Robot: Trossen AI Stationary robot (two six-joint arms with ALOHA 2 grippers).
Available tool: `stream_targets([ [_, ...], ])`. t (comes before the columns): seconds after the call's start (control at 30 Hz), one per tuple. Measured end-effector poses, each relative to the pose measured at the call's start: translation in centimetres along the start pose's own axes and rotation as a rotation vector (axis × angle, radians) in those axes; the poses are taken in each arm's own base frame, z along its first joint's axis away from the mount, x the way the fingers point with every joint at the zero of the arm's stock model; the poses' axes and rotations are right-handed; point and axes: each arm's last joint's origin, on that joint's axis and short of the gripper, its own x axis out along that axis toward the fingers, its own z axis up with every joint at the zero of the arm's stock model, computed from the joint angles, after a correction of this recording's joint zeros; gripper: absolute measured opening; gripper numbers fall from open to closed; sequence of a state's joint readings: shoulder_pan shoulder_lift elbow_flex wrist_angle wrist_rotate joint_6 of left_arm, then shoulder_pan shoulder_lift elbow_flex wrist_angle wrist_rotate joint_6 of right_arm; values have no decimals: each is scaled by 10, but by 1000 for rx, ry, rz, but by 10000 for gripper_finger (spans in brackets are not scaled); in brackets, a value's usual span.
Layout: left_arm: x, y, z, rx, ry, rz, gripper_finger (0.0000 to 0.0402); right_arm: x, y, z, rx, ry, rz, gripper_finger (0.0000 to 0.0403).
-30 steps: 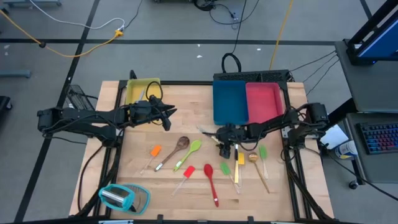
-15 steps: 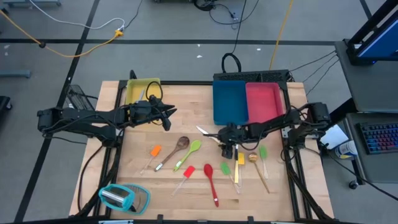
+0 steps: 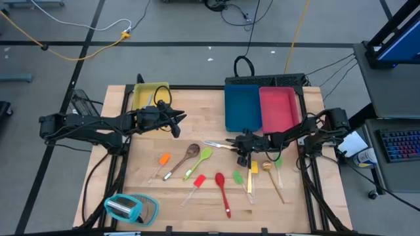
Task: Pick & Place Kitchen Items
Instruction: Put the yellow knife into the yellow bin
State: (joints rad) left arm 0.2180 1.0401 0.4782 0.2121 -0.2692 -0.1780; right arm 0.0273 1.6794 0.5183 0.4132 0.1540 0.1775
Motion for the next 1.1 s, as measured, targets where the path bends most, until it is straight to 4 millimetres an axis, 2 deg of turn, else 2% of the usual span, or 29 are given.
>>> stream_targets([
  [0.43,0,0,0,-3,-1,0,93,-9,-2,12,-17,-132,-8,58],
  [0.83,0,0,0,-9,-2,1,93,-46,-7,35,-38,-249,-114,58],
  [1.1,0,0,0,-11,-2,1,93,-76,-8,57,-100,-444,-122,60],
])
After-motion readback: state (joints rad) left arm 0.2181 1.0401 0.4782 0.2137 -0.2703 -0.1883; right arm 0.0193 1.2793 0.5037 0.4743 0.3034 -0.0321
